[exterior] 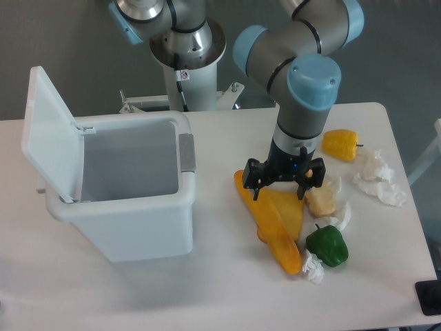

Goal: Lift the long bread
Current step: 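Lower the open gripper down over the long yellow bread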

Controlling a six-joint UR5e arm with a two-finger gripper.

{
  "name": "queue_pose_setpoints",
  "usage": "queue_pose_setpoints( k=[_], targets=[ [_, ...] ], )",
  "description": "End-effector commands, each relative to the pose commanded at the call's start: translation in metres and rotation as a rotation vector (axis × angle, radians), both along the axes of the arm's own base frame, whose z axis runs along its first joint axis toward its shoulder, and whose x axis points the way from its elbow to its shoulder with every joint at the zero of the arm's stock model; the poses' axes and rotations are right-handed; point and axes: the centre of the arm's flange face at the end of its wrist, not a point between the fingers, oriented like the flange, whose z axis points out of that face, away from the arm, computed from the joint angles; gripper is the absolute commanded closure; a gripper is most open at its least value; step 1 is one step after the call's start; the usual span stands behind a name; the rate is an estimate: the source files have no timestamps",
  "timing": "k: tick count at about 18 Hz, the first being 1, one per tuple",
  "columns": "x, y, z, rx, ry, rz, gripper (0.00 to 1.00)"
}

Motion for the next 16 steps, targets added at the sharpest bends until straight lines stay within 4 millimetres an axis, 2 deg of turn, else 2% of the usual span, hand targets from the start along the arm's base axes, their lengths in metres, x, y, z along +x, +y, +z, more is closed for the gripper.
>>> queue_pose_setpoints(
  k=[5,12,16],
  targets=[
    [0.005,0.016,-0.029,-0.026,-0.033,-0.03,0.0],
    [-0.006,0.024,-0.063,-0.035,-0.047,-0.041,0.0],
    [-0.021,0.034,-0.077,-0.018,-0.013,-0.051,0.0]
  ],
)
